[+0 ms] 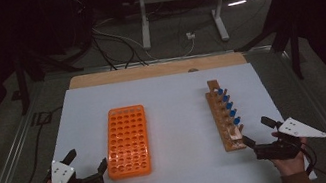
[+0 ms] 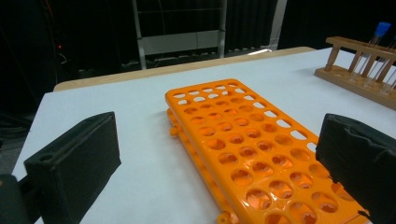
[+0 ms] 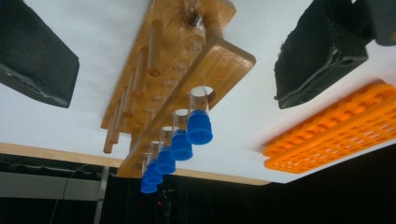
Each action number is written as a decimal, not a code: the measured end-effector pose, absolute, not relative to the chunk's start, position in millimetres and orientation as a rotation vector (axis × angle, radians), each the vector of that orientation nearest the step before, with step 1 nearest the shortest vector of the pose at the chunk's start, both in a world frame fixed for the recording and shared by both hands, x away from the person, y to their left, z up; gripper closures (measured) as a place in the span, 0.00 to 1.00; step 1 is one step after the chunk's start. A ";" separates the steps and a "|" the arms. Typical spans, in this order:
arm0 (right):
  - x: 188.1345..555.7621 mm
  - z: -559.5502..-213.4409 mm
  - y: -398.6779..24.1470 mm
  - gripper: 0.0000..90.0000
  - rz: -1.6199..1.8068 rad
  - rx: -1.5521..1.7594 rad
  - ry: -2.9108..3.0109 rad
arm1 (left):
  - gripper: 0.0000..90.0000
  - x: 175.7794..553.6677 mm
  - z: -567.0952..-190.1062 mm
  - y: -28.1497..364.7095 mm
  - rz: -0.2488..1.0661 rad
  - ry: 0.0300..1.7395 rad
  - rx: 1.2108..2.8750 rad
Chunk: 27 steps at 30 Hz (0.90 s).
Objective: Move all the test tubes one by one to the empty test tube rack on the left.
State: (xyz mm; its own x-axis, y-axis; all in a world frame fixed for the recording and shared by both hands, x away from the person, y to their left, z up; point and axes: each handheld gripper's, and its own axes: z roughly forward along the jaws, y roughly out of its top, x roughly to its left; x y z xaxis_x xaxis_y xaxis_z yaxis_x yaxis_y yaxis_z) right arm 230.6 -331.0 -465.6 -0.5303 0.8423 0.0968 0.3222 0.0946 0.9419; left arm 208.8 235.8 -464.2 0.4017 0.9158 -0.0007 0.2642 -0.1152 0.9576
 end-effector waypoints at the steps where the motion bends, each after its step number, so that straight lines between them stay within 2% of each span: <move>1: 230.5 -465.4 -331.0 0.00 1.440 1.137 1.903 | 0.01 208.8 -464.2 235.8 0.789 1.062 1.625; 19: 238.7 -450.0 -329.8 0.00 1.461 1.130 1.887 | 0.01 208.4 -465.8 243.0 0.799 1.116 1.567; 27: 246.9 -445.7 -325.3 0.08 1.466 1.096 1.904 | 0.01 208.8 -465.9 241.3 0.805 1.111 1.577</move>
